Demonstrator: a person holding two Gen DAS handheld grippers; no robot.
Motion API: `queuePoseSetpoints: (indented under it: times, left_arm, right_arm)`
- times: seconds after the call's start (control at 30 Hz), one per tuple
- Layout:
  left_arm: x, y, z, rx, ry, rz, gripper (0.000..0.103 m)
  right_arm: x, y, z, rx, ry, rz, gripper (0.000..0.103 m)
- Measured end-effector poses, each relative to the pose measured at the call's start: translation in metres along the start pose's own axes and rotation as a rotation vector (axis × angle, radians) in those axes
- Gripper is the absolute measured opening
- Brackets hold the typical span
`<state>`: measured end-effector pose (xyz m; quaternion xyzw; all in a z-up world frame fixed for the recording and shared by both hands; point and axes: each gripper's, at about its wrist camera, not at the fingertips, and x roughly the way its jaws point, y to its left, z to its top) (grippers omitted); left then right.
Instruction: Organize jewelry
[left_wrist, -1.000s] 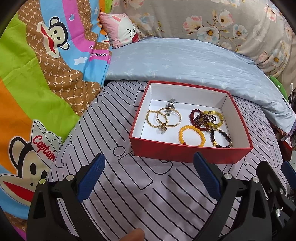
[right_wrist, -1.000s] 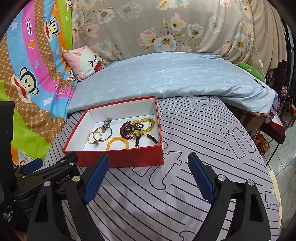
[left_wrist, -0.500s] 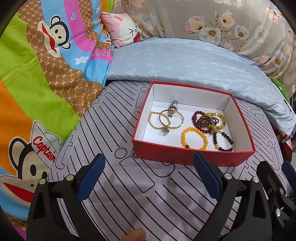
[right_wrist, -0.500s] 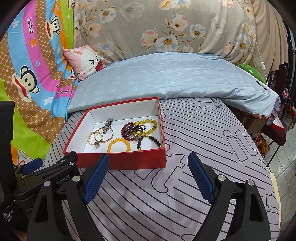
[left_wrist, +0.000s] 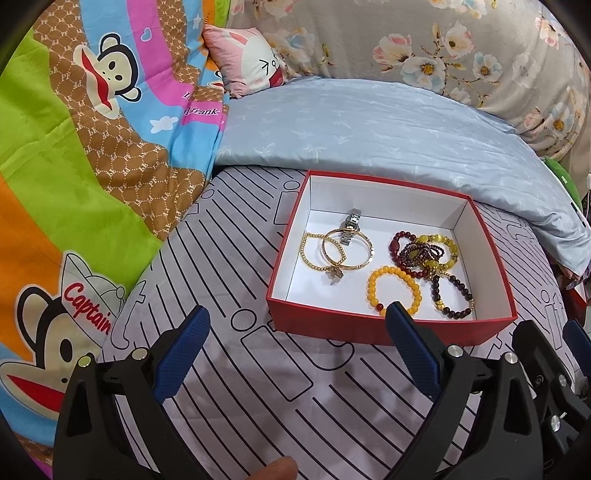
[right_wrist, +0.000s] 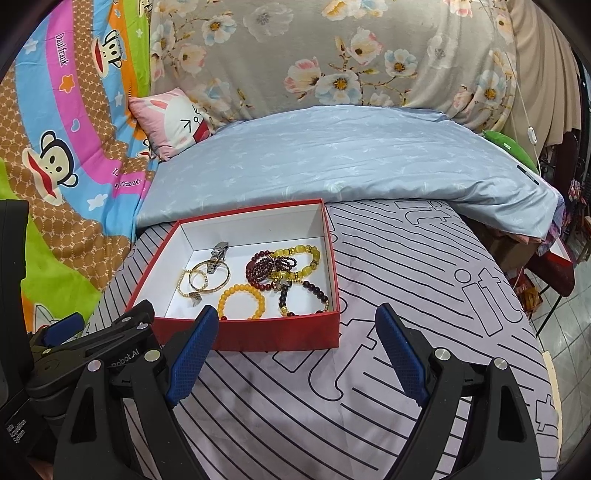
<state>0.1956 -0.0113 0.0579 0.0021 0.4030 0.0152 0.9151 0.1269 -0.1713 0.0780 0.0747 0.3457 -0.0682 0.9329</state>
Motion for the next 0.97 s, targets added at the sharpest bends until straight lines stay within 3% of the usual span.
queuePoseSetpoints:
  times: [0.97]
  left_arm:
    - [0.009, -0.005, 0.002, 0.036, -0.005, -0.001, 0.091]
  right_arm:
    - [0.013, -0.001, 0.002, -0.01, 0.007, -0.011, 0.083]
